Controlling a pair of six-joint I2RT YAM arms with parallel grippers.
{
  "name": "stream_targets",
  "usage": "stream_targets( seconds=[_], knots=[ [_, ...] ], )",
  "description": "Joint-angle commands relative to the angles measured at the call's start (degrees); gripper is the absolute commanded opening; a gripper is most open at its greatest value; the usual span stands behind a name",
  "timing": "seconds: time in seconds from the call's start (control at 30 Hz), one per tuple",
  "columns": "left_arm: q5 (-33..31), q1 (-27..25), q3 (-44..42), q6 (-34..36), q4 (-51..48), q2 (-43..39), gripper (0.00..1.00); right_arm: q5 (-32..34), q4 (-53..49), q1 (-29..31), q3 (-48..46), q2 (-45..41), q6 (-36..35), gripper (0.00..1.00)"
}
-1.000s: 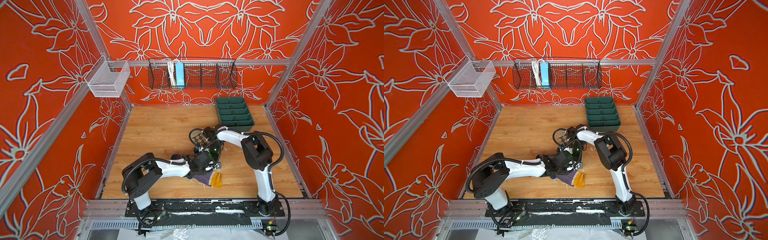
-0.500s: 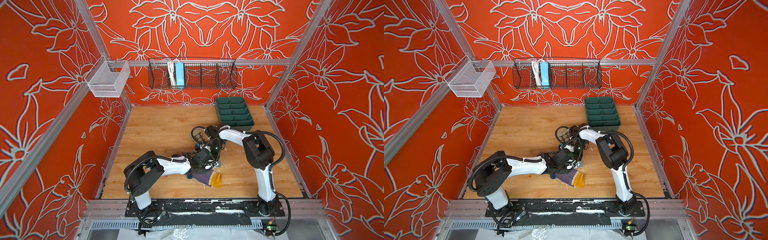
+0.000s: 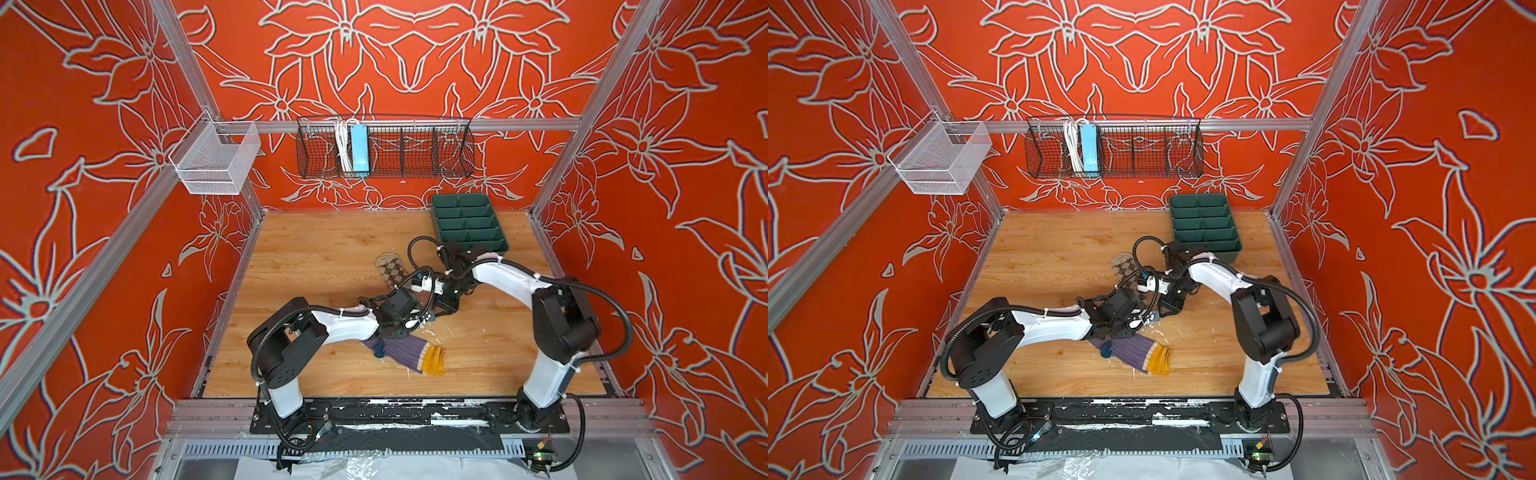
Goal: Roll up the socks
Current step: 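Release the argyle sock with the right gripper and lift it away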
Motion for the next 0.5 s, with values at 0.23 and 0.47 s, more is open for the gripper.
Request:
stream_targets(
  seconds=[0.23,0.47],
  knots=[
    [16.5,6.4,8.0,1.7,-18.6,2.1,0.0,21.7,25.7,-3.6,-17.0,-32.4,12.0,0.41],
    [32.9,13.8,24.5,1.7,-41.4,11.1,0.0,5.9,31.0,-3.2,-28.1,-52.9,-4.2,0.46]
  ],
)
